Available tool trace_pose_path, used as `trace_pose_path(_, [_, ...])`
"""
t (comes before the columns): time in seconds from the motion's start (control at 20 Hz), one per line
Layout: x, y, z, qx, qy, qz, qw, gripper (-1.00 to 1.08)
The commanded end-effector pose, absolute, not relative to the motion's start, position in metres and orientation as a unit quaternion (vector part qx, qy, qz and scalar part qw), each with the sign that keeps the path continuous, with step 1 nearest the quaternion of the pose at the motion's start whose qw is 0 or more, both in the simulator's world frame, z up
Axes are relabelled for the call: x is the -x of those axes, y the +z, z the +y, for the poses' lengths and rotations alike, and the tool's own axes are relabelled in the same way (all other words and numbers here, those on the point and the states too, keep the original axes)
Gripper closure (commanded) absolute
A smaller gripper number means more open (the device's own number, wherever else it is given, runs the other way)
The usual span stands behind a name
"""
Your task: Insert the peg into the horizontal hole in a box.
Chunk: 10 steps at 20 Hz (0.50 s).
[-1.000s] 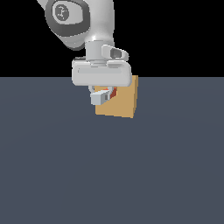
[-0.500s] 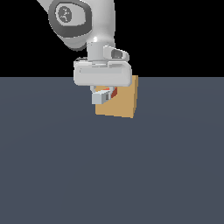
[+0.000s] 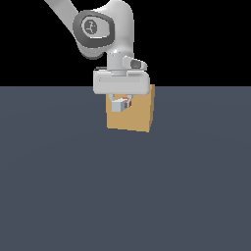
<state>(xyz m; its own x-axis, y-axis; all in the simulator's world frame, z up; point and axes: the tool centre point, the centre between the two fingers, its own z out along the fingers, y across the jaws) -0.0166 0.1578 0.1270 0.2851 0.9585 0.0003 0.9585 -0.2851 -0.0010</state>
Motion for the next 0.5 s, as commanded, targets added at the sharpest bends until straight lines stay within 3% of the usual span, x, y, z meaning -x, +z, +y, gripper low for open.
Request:
trace_pose_path(0.0, [0.011, 0.128, 0.173, 0.802, -0.001, -0.597, 0.0, 1.08])
trace_pose_path(0.45, [0.004, 0.129, 0.191, 0.802, -0.001, -0.597, 0.0, 1.08])
